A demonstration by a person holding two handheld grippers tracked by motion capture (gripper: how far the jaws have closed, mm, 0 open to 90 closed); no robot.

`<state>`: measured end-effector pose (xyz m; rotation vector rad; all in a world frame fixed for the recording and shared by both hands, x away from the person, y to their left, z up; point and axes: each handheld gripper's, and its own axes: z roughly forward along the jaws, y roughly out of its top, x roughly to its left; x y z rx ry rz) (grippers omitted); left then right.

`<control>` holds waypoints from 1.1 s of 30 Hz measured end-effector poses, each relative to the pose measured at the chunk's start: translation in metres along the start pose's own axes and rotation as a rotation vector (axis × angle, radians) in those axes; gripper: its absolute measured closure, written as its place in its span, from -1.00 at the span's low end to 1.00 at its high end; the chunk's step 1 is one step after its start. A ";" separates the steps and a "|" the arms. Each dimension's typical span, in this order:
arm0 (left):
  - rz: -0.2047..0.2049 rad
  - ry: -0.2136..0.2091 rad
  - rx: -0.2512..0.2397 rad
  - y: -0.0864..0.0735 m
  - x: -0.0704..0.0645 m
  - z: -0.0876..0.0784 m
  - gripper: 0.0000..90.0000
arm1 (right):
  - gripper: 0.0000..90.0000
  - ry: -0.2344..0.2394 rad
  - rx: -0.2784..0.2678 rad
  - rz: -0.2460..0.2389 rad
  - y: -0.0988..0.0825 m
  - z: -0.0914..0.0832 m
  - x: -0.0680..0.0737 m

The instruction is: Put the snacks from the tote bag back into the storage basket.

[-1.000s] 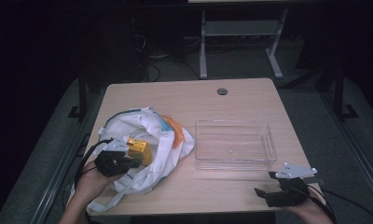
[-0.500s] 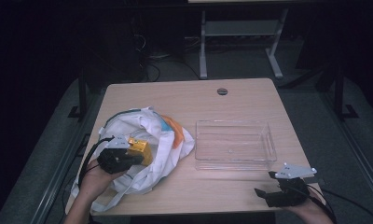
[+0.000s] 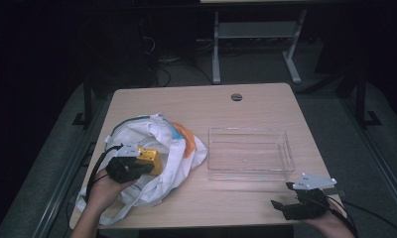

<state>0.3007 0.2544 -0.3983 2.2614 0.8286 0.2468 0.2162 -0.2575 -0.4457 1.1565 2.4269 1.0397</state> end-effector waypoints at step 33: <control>-0.002 -0.001 0.023 -0.008 -0.007 -0.006 1.00 | -0.62 0.011 0.018 0.004 -0.003 0.000 0.002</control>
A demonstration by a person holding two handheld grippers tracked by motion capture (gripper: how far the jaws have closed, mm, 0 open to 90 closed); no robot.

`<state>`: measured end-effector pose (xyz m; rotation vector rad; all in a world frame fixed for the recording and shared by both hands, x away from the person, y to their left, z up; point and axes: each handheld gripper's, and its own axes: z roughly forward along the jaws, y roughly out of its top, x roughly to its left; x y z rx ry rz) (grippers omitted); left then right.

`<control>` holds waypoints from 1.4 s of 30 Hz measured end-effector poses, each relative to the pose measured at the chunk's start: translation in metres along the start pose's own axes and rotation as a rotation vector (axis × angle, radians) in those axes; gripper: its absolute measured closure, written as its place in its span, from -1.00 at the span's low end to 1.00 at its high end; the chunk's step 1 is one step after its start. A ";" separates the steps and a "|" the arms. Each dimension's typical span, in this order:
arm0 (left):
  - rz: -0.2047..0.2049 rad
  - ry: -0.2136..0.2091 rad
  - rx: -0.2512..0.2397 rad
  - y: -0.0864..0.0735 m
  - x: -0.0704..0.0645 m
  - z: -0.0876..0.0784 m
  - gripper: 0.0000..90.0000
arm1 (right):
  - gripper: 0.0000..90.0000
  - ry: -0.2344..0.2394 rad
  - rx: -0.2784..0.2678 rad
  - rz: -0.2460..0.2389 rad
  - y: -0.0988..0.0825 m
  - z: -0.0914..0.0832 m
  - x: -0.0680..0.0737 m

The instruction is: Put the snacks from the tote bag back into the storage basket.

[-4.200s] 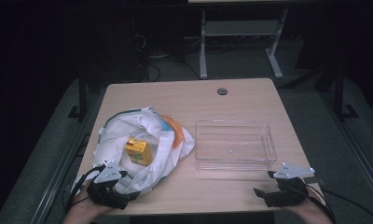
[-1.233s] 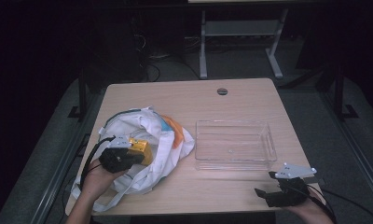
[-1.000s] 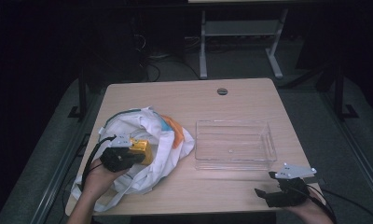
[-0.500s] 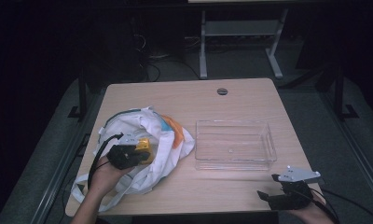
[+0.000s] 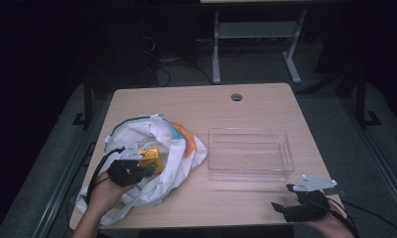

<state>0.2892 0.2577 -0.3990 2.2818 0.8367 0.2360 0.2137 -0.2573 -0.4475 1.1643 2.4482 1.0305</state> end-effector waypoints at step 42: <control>-0.108 0.035 -0.017 -0.020 0.035 -0.011 1.00 | -0.61 0.005 0.010 -0.023 0.000 0.002 0.000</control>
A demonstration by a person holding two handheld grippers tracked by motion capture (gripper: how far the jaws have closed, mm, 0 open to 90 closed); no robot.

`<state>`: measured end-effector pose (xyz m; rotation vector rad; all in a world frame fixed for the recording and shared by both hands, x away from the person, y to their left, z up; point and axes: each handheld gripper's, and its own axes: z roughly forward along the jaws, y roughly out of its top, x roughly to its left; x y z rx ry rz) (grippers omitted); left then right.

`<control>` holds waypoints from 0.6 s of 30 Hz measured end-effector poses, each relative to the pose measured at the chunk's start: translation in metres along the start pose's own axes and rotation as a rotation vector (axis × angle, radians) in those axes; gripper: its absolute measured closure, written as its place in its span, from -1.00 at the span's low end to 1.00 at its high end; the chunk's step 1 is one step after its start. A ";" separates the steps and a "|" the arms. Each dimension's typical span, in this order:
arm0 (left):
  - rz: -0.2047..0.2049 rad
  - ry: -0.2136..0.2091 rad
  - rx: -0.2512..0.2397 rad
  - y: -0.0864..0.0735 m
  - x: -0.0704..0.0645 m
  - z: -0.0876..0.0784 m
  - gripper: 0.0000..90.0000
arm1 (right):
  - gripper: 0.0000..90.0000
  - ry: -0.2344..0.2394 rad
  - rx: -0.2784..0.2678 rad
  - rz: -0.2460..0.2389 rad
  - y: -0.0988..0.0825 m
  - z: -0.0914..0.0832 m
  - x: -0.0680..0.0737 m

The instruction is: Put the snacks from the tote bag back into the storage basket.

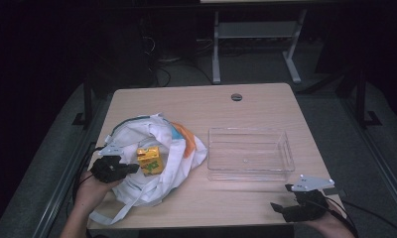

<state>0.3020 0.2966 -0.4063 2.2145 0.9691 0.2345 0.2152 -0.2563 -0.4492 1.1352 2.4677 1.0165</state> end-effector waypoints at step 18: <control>0.048 -0.039 0.016 0.005 -0.011 0.006 1.00 | -0.62 0.001 0.005 0.000 0.000 0.000 0.000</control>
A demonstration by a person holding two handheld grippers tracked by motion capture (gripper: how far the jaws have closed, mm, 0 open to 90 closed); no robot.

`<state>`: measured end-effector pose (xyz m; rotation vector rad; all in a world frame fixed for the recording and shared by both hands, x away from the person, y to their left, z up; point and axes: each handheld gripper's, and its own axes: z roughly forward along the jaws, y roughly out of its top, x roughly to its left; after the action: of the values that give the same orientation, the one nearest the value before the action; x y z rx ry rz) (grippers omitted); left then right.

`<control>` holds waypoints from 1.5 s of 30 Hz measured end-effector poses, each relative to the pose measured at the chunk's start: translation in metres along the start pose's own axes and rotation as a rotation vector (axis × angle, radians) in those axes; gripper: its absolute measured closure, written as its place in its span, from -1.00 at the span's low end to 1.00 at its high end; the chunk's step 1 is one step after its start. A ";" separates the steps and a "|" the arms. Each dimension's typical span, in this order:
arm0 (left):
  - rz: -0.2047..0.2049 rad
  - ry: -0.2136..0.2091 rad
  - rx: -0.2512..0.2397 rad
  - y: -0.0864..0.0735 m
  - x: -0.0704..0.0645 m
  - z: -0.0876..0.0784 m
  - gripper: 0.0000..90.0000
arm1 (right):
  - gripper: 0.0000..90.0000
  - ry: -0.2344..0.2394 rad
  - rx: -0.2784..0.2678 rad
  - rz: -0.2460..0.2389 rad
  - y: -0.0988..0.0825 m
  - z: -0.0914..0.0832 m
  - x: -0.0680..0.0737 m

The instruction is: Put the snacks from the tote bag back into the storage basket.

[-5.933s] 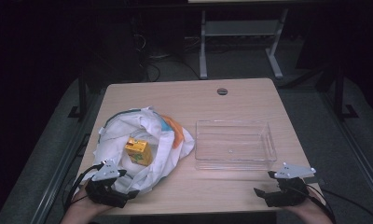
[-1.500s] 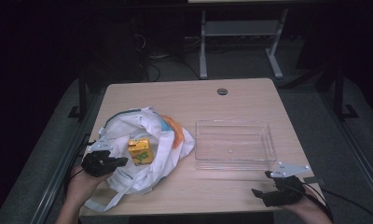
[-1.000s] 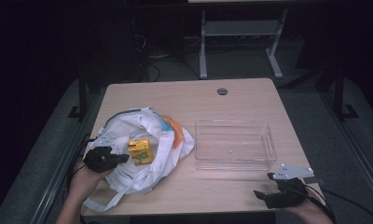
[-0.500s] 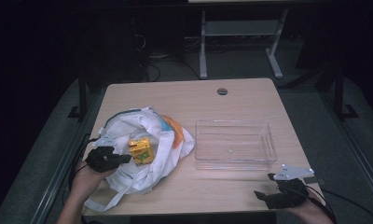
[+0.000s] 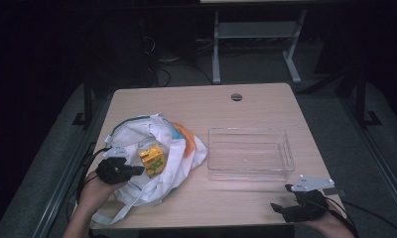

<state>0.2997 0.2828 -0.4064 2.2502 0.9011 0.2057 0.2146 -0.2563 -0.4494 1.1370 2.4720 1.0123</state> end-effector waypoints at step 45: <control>-0.063 0.001 0.101 0.016 -0.010 -0.022 -0.17 | -0.61 -0.007 0.011 0.006 -0.004 -0.002 -0.001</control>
<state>0.2927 0.2796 -0.3787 2.3108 1.0012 0.1351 0.2120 -0.2593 -0.4505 1.1500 2.4734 0.9958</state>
